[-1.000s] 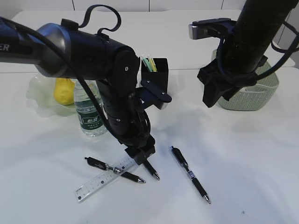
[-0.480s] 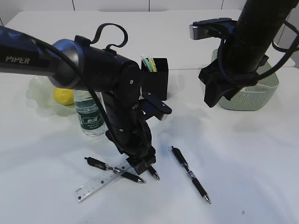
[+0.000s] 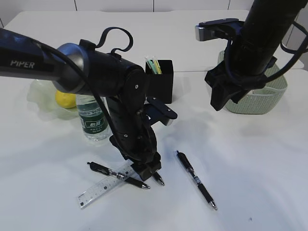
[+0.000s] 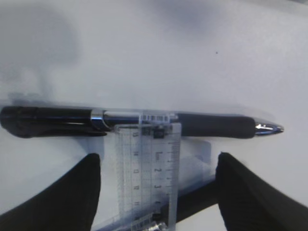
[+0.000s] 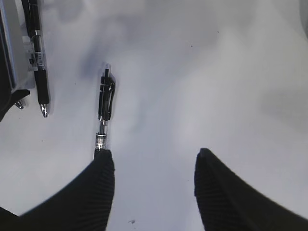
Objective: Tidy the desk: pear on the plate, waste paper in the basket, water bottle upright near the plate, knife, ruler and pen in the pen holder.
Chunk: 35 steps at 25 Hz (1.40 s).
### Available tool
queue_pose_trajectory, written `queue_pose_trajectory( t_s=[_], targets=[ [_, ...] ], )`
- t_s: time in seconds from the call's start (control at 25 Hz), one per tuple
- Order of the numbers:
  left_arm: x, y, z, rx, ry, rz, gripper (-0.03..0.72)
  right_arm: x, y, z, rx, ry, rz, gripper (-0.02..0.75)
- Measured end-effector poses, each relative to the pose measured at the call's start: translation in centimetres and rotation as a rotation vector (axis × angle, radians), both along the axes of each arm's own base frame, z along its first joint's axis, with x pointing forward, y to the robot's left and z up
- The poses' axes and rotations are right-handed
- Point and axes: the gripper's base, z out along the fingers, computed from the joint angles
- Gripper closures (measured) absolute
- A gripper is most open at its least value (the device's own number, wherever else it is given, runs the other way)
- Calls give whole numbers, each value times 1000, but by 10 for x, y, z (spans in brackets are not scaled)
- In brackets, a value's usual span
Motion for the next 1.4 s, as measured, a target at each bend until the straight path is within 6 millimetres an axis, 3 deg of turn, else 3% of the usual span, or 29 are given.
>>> queue_pose_trajectory(
  t_s=[0.28,0.88,1.4],
  targets=[
    [0,0,0,-1,1,1,210,0,0,0,0,0,0,338],
    [0,0,0,-1,1,1,412,0,0,0,0,0,0,338],
    [0,0,0,-1,1,1,421,0,0,0,0,0,0,338]
  ],
)
